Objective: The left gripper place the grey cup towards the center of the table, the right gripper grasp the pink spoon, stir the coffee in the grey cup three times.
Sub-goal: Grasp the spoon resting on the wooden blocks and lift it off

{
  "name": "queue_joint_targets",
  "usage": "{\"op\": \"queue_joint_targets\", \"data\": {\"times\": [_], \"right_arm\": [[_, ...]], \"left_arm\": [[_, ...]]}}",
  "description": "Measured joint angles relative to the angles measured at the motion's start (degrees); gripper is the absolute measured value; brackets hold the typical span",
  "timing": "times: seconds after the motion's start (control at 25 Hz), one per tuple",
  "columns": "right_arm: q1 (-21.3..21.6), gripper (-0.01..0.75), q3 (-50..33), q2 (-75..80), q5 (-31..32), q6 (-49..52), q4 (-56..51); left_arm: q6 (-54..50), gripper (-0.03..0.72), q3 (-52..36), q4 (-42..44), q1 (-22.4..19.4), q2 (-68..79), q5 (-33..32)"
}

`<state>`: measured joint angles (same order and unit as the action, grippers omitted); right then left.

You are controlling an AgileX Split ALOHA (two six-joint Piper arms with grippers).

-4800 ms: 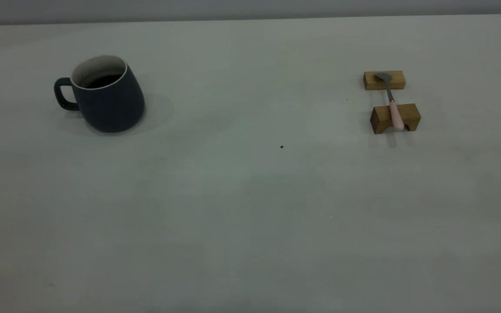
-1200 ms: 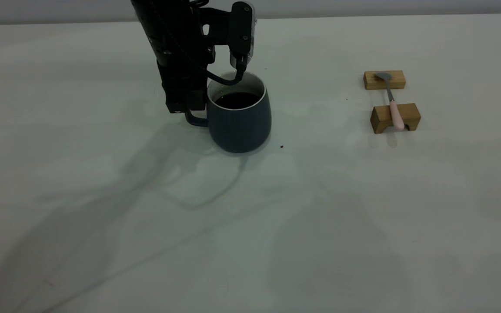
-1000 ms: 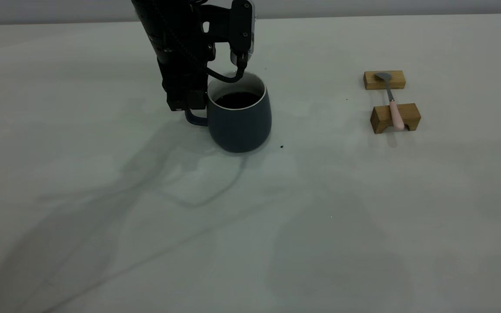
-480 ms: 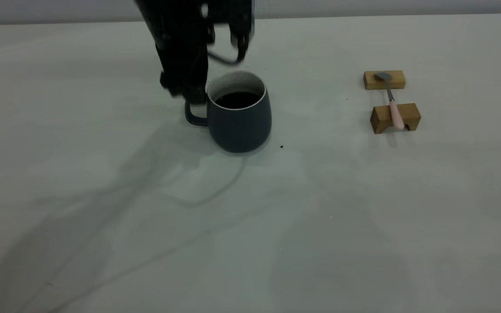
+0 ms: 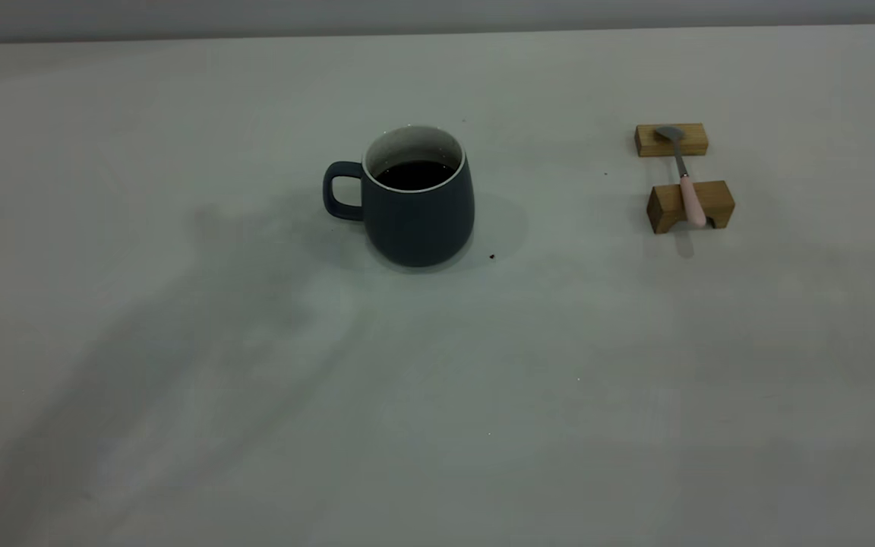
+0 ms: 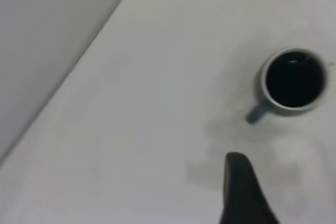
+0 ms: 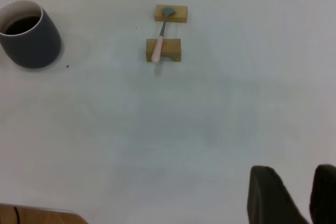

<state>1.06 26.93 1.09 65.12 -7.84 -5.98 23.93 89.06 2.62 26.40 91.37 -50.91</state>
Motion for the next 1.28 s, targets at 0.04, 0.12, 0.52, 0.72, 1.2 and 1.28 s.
{"op": "queue_joint_targets", "data": {"times": [0.04,0.12,0.52,0.72,1.2,1.28], "right_arm": [[0.00,0.237,0.00,0.00,0.00,0.00,0.00],[0.00,0.237,0.00,0.00,0.00,0.00,0.00],[0.00,0.237,0.00,0.00,-0.05,0.00,-0.05],[0.00,0.237,0.00,0.00,-0.05,0.00,-0.05],[0.00,0.237,0.00,0.00,-0.05,0.00,-0.05],[0.00,0.237,0.00,0.00,-0.05,0.00,-0.05]], "left_arm": [[-1.70,0.462,0.00,0.00,0.00,-2.59,-1.99],[-4.64,0.432,0.00,0.00,0.00,-6.85,-7.17],[-12.37,0.358,-5.91,-0.25,0.00,-22.11,-16.02],[-20.32,0.355,-23.86,-0.45,0.00,-36.43,-16.02],[-23.07,0.355,-55.32,-2.62,-20.03,-70.08,-15.67],[-23.17,0.355,-56.44,-2.62,-22.12,-74.69,-15.21]]}}
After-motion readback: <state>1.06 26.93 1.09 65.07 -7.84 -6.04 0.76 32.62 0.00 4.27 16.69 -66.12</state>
